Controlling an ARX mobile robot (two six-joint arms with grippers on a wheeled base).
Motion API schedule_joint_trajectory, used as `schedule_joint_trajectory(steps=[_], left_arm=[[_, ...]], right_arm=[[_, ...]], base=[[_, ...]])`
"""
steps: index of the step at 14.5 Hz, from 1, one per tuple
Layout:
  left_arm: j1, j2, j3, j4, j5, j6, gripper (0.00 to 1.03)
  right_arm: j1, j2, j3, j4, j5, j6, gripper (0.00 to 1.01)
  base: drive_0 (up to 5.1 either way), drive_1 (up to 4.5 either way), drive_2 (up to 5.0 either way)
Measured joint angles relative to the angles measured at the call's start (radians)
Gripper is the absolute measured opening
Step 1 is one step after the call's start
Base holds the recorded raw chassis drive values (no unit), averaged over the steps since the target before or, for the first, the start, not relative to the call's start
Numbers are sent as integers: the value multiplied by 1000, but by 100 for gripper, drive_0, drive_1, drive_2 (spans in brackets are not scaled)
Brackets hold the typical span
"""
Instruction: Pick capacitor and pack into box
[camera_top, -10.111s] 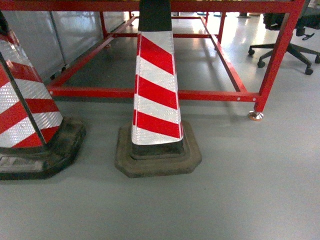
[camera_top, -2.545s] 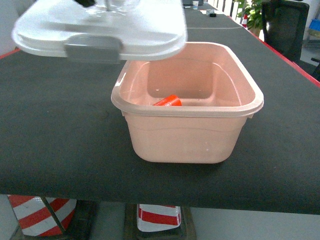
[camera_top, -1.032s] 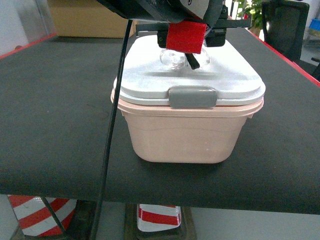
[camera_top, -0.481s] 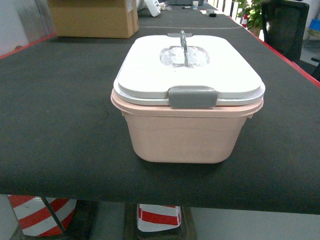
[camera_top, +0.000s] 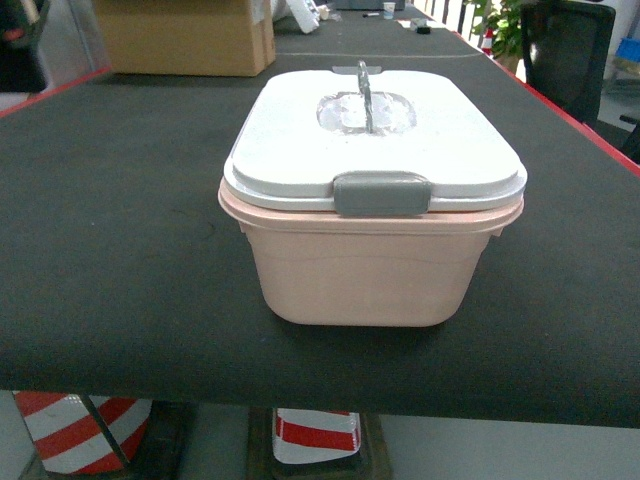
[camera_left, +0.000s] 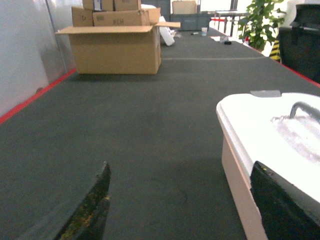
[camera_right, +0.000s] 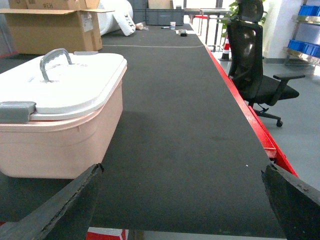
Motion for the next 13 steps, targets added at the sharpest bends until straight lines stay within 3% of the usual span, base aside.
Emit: schedule_joint_trajectory(steps=[3,7,9,10,11,13], left_arm=[[25,-56,-58,-4,15,-5,66],[79,-173,-209,1,78,-18,27],[90,-204,-233,0,89,-18,18],[105,-243,-259,-5,97,-19,7],[120,-283,-286,-21,107,-21,2],[148,-362,-338,-57,150,-22,2]], right_arm=[[0,0,0,0,0,0,98],[0,0,0,0,0,0,98],[0,0,0,1,0,0,98],[0,0,0,1,0,0,98],[0,0,0,0,0,0,98],[0,0,0,0,0,0,98]], base=[[0,0,0],[0,0,0],[0,0,0],[0,0,0],[0,0,0],[0,0,0]])
